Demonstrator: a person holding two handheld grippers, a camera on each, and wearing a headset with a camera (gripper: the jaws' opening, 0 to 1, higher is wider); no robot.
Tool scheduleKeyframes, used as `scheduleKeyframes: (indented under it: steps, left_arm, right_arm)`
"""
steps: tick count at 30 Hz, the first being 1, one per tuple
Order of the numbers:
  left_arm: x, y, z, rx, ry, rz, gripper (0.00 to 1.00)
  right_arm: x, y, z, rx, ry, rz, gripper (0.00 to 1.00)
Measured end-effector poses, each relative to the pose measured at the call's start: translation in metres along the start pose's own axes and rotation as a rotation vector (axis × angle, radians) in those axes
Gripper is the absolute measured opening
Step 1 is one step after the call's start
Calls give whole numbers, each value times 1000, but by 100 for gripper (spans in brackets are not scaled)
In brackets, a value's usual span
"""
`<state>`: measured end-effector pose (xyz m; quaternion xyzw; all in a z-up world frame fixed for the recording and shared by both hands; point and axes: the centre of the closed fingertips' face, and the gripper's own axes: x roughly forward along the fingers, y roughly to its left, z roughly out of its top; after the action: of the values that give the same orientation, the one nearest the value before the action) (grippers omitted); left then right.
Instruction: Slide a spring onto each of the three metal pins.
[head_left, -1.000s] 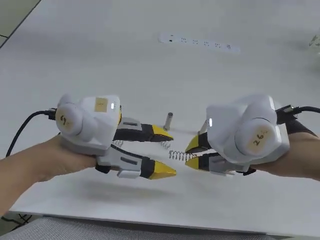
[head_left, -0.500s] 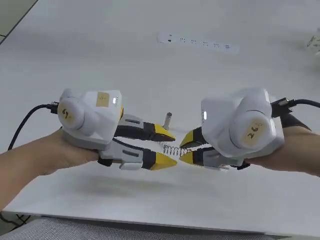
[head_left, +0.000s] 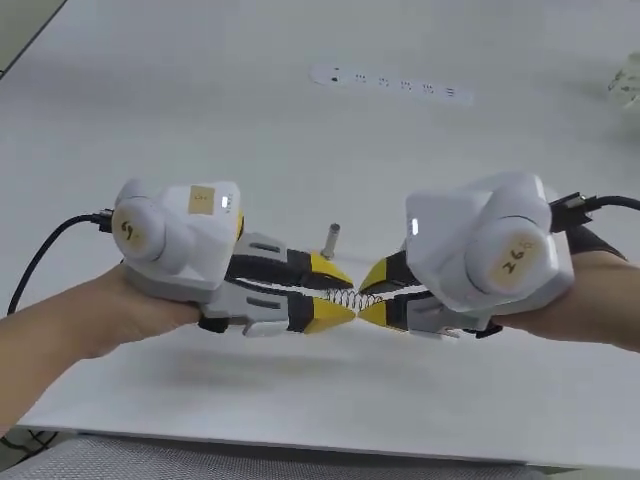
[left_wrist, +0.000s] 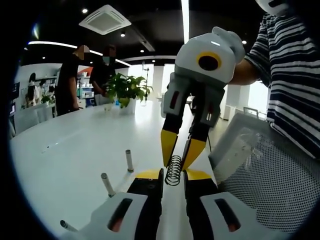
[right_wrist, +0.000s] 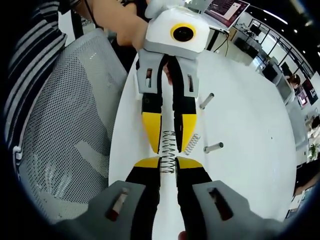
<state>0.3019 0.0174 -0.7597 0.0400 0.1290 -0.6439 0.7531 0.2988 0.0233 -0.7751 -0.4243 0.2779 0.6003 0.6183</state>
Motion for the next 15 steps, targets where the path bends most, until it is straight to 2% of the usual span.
scheduleKeyframes:
  steps: [4,15]
  left_arm:
    - [-1,-1,-1,3,4,-1,10]
    - [-1,-2,1,2,-8,-2,8]
  right_arm:
    - [0,1,0,-4,1,4,13]
    - [-2,1,1,-3,-6,2,13]
